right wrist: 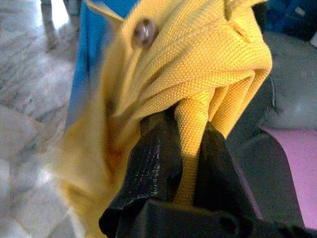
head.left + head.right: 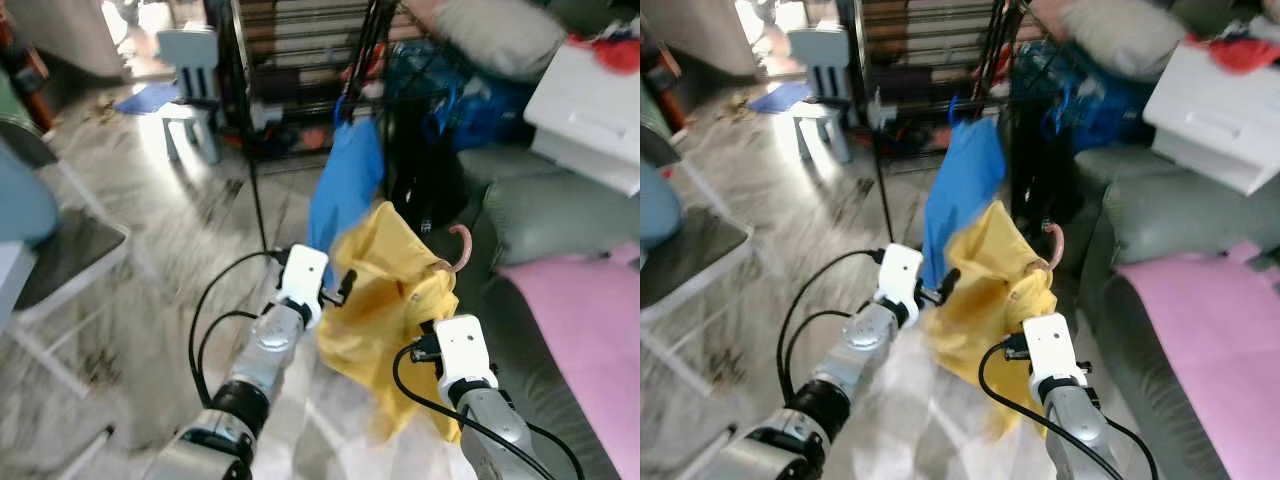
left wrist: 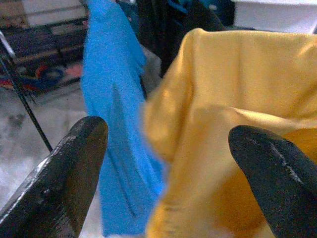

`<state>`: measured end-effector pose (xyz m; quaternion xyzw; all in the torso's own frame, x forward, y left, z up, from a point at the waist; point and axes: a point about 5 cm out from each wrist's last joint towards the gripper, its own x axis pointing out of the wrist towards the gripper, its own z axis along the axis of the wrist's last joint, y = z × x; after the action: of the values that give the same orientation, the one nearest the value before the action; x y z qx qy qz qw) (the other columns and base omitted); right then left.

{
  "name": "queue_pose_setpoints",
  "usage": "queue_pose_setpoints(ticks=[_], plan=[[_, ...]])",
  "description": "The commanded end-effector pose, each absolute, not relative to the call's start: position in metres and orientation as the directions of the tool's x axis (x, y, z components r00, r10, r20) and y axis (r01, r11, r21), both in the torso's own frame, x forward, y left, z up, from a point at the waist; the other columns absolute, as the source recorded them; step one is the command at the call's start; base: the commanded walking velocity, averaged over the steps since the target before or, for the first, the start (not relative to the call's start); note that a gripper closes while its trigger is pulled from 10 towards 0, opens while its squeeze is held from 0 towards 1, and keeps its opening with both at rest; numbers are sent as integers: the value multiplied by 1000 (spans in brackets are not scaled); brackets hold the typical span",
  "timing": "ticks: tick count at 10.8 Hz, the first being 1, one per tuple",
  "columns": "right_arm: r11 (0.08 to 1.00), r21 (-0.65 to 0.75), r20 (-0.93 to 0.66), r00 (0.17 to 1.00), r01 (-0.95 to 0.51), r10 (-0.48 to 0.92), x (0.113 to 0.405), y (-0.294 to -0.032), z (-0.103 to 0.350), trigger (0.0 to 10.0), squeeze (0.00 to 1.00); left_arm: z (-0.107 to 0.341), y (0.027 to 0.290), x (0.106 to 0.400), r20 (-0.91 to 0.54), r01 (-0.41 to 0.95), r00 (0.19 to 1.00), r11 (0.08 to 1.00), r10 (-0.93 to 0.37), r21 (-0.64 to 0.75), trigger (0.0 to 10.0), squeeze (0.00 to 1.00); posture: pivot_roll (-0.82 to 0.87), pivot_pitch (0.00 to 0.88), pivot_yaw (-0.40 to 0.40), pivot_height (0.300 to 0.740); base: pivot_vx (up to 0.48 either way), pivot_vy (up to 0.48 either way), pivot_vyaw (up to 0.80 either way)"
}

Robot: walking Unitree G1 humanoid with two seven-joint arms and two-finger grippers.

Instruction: Hang hanger

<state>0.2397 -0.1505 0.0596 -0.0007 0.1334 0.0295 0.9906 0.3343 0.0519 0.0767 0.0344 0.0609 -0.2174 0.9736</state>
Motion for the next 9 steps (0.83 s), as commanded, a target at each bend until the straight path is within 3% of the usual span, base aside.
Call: queue_pose_setpoints(ticks=[1, 5, 9], plan=[[996, 27, -205, 975, -86, 90, 246, -139, 72, 10000, 0, 74, 62, 337, -158, 407, 905, 912, -395, 53, 10000, 0, -45, 0, -2, 740, 0, 446, 0], [993, 22, -236, 964, -117, 119, 243, -132, 67, 10000, 0, 72, 60, 334, -161, 437, 891, 898, -424, 56, 10000, 0, -44, 0, -4, 740, 0, 463, 0], [988, 35, -247, 957, -150, 153, 246, -128, 67, 10000, 0, 72, 56, 334, -171, 453, 882, 890, -440, 48, 10000, 0, -50, 0, -3, 740, 293, 381, 0]])
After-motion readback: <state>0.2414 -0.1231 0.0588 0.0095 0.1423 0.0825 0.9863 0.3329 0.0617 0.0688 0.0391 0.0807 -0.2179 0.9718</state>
